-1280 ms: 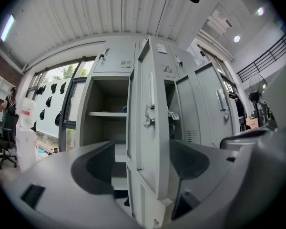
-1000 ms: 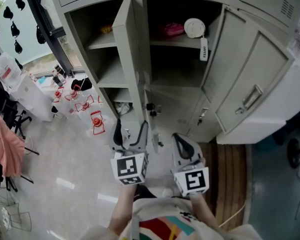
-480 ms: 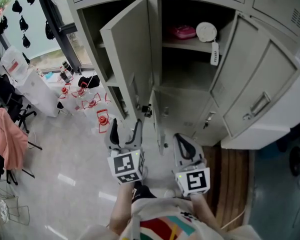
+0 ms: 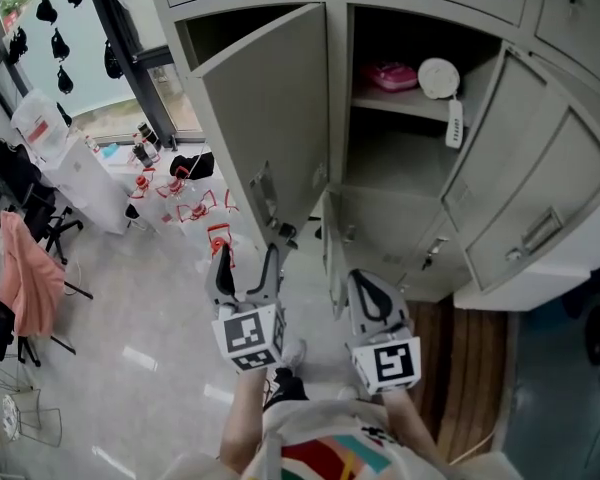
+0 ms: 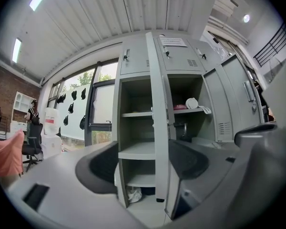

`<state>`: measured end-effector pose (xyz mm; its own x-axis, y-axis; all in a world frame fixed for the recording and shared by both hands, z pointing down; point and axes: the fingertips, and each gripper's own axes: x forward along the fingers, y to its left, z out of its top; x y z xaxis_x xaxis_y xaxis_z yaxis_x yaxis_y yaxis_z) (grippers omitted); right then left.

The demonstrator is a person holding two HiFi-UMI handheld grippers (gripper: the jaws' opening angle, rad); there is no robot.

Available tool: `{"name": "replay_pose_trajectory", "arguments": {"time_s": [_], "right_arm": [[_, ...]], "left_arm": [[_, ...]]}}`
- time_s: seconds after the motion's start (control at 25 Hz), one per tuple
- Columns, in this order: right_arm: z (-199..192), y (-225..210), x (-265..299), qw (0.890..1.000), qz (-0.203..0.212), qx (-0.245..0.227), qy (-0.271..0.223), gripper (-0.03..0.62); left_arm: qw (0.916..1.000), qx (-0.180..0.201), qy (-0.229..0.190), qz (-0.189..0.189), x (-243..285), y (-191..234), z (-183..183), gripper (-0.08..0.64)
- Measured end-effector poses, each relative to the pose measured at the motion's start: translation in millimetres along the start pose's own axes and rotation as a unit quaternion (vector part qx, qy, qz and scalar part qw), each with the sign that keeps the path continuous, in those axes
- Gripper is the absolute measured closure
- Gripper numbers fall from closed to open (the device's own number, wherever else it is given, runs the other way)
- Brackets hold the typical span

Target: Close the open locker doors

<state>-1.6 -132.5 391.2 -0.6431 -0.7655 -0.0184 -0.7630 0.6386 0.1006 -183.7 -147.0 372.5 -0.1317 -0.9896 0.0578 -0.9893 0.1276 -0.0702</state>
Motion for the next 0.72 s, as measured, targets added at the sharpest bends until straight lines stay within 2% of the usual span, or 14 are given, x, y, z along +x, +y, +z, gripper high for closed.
{"name": "replay_pose_trajectory", "arguments": {"time_s": [0.12, 0.48, 0.72], "right_arm": [[7, 3, 18, 1.000, 0.008, -0.004, -0.005, 0.588], [28, 1, 71, 0.999, 0.015, -0.008, -0.032, 0.588], [26, -4, 102, 1.000, 0.017, -0.006, -0.020, 0.588]], "left_arm": [[0.9999, 0.008, -0.006, 0.009, 9, 15, -1, 0.225], [0.9995, -0.001, -0.002, 0.031, 38, 53, -2, 0.225], [0.9991, -0.006, -0.004, 0.042, 66, 73, -1, 0.225]]}}
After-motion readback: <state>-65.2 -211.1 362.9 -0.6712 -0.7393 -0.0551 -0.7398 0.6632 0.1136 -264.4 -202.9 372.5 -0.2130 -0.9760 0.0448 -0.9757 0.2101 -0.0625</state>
